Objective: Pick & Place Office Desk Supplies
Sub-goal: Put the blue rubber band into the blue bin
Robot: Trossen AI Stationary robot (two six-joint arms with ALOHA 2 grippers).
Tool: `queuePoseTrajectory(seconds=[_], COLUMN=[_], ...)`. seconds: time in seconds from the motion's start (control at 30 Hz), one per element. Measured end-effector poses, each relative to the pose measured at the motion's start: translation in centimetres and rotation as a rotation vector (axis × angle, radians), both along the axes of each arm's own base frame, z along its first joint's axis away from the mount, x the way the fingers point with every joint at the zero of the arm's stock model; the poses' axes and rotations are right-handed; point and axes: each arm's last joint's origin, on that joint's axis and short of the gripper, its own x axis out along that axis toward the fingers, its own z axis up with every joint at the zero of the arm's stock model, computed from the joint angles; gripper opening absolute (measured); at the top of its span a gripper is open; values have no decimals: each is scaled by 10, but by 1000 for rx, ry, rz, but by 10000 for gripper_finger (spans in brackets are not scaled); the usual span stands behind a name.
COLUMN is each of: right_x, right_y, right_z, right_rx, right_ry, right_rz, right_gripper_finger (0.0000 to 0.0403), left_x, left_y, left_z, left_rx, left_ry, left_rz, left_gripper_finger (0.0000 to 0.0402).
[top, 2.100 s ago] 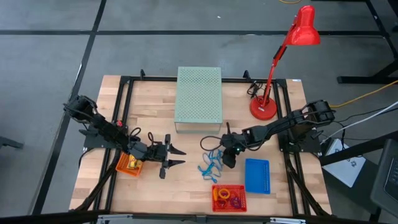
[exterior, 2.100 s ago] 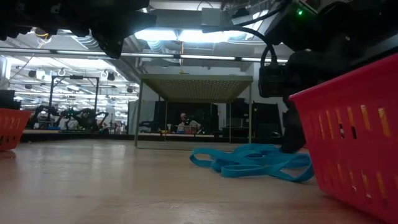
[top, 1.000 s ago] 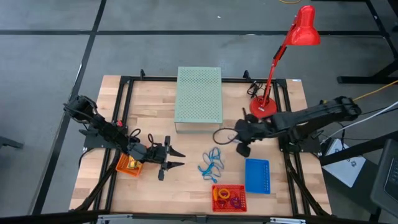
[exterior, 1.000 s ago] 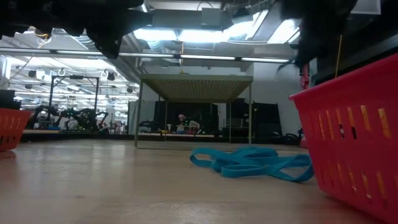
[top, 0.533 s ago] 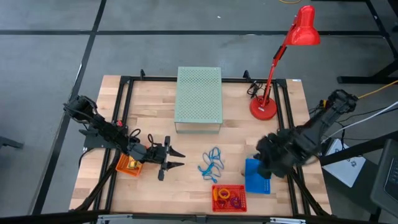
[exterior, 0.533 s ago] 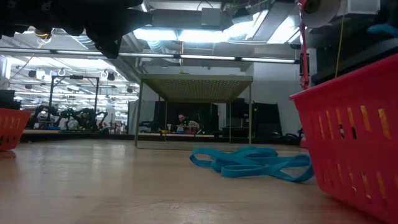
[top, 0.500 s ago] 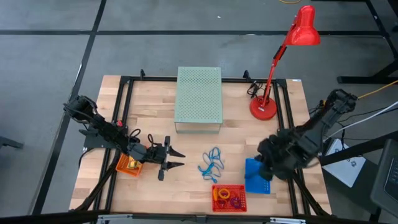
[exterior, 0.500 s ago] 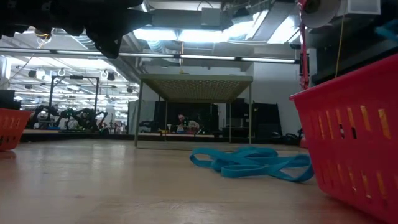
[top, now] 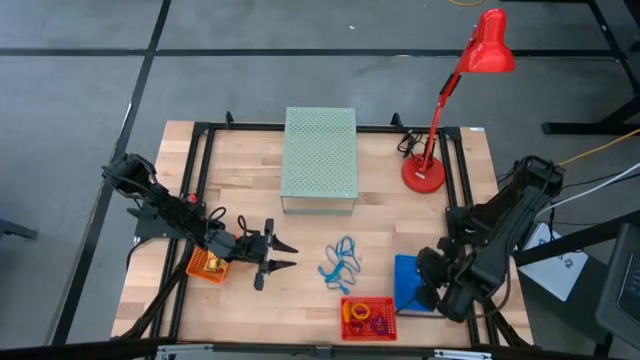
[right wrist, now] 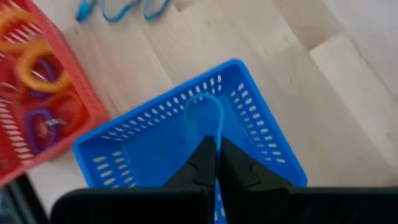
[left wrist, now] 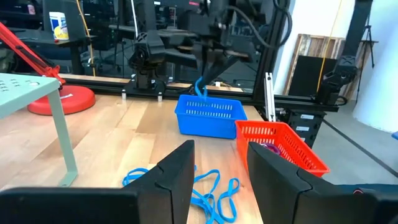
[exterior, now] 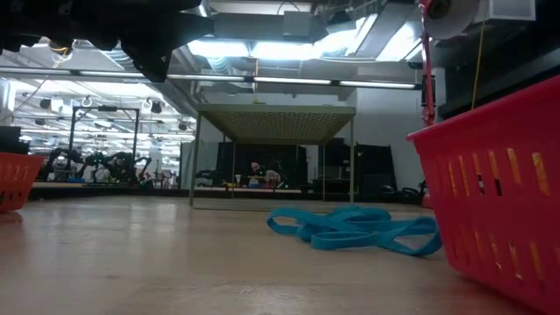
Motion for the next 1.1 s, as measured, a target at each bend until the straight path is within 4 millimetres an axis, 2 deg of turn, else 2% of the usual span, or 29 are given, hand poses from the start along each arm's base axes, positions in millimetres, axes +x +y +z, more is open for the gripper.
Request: queuePoseTrajectory(seconds=[0.2, 0.4, 0.5, 0.63, 0.87, 0.97, 1.1], right_x=[4, 19, 19, 5, -4, -4, -4], right_y=[3, 9, 0, -19, -32, -33, -34], right_z=[-3, -8, -25, -44, -37, -33, -32], right_rx=[16, 126, 159, 156, 211, 217, 216], right_ry=[16, -15, 15, 56, -13, -54, -54], right_rz=[35, 211, 217, 112, 97, 100, 100], right_gripper_finger=[5, 3, 3, 2, 4, 28, 84], left_x=[0, 0, 0, 0, 0, 0, 0], left_y=[0, 0, 0, 0, 0, 0, 0], left_z=[0, 0, 0, 0, 0, 0, 0], left_rx=[-1, -1, -8, -21, -25, -25, -25], left_ry=[0, 0, 0, 1, 1, 1, 1], left_rz=[0, 0, -1, -11, -10, -10, -9], left_gripper_finger=[143, 143, 143, 143, 143, 143, 143])
